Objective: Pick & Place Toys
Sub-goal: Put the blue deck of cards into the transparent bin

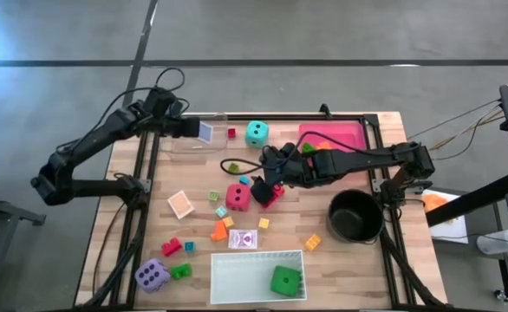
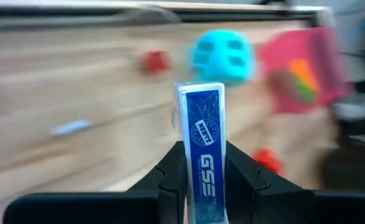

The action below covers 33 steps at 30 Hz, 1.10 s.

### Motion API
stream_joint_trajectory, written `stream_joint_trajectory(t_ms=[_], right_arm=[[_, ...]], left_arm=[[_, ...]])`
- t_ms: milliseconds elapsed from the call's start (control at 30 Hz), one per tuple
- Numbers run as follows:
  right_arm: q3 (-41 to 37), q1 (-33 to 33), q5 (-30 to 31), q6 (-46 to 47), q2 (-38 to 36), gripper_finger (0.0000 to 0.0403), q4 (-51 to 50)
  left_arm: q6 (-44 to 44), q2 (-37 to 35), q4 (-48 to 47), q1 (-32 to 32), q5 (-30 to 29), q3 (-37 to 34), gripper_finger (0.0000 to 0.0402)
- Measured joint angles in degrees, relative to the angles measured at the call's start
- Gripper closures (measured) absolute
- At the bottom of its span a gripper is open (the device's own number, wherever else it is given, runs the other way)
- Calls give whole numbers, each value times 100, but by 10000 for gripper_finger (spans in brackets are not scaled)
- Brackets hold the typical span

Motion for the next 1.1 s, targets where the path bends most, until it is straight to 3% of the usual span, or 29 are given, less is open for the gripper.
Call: stream_joint_trajectory(t_ms=[233, 400, 533, 1100], right_arm=[[2, 47, -8, 103, 5, 80, -199], [2, 47, -9, 105, 7, 80, -228], [2, 47, -13, 99, 7, 80, -228], [4, 47, -190, 98, 9, 80, -228]], left_arm=[[510, 92, -432, -3, -1462, 44, 336], [584, 129, -781, -6, -2159, 43, 336], [584, 404, -1191, -13, -2265, 33, 336], [959, 1894, -1291, 4, -2613, 3, 336]])
